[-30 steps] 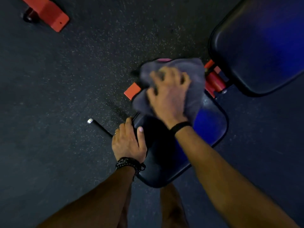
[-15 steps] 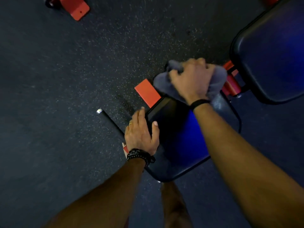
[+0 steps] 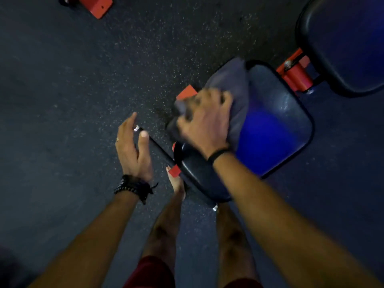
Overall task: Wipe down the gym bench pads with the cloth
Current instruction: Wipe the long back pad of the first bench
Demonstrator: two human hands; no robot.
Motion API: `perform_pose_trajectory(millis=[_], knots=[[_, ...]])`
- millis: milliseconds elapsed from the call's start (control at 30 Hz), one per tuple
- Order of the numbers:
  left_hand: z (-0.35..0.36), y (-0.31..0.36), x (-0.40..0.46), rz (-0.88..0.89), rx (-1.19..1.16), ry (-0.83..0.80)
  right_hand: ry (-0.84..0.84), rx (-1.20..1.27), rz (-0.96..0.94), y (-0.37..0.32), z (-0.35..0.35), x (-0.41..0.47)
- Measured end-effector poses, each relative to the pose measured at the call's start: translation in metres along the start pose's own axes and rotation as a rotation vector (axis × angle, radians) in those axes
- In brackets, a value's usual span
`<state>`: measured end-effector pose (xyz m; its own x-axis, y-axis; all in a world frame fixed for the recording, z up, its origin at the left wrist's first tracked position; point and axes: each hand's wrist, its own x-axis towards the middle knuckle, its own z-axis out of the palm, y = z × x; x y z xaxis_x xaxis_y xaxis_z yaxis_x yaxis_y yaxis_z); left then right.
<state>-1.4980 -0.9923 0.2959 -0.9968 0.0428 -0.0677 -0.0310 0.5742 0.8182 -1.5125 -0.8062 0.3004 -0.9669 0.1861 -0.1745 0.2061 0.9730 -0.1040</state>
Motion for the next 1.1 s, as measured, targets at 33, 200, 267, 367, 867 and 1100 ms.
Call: perform_pose_trajectory(millis=[33,200,267,367,867,1100], knots=[[0.005,0.005,0.012,-0.001,-0.017,0.005,0.007,0.064,-0.106,-0.017,0.006,-0.023],[0.016,0.032,0.048,0.075,0.006,-0.210,-0.114,0.079,-0.645,0.012,0.030,-0.164],[0.019,0.034,0.055,0.119,0.022,-0.246,-0.152,0.074,-0.596,0.060,0.034,-0.205],[0.028,0.031,0.055,0.132,0.018,-0.269,-0.194,0.098,-0.443,0.094,0.036,-0.214],[0.100,0.050,0.065,0.158,-0.067,-0.344,0.313,0.325,0.414,0.076,0.013,-0.068],[0.145,0.075,0.044,0.461,0.506,-0.563,0.504,0.475,1.191,0.170,0.024,-0.063]])
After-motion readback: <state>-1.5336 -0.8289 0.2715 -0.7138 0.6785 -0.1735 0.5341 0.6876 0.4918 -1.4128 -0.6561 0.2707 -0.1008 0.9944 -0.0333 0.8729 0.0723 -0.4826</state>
